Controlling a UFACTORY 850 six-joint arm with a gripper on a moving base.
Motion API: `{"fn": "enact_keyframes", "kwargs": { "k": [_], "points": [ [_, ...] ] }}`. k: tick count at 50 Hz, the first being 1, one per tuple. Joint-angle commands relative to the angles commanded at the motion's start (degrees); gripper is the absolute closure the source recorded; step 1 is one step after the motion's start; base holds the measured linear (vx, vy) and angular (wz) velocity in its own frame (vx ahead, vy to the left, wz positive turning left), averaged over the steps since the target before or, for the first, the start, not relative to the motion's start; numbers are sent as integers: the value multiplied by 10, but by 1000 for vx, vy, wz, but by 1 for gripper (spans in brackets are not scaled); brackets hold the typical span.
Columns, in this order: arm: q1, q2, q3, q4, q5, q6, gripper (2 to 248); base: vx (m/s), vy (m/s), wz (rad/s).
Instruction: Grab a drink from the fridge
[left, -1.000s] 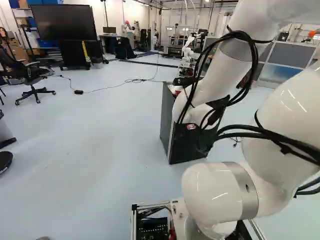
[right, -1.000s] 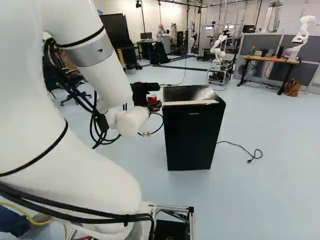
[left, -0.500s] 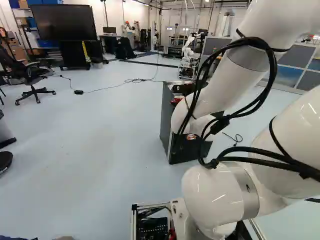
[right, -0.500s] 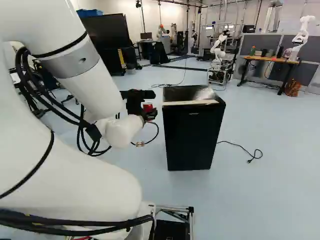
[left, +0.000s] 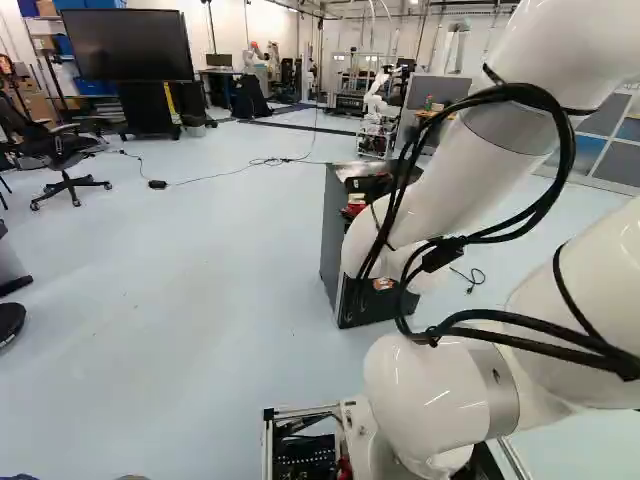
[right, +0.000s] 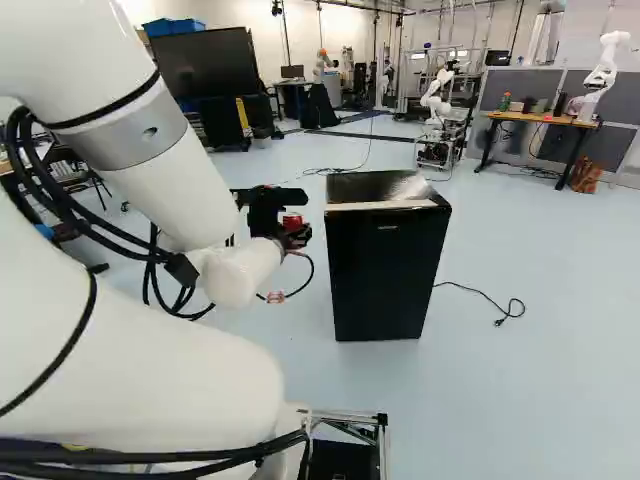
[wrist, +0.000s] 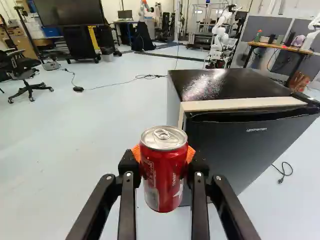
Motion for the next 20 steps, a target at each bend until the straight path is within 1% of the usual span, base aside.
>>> {"fn": "enact_keyframes", "kwargs": {
  "k": [20],
  "points": [
    [0, 0, 0, 0, 0, 0, 151, 0, 0, 0]
  ]
}}
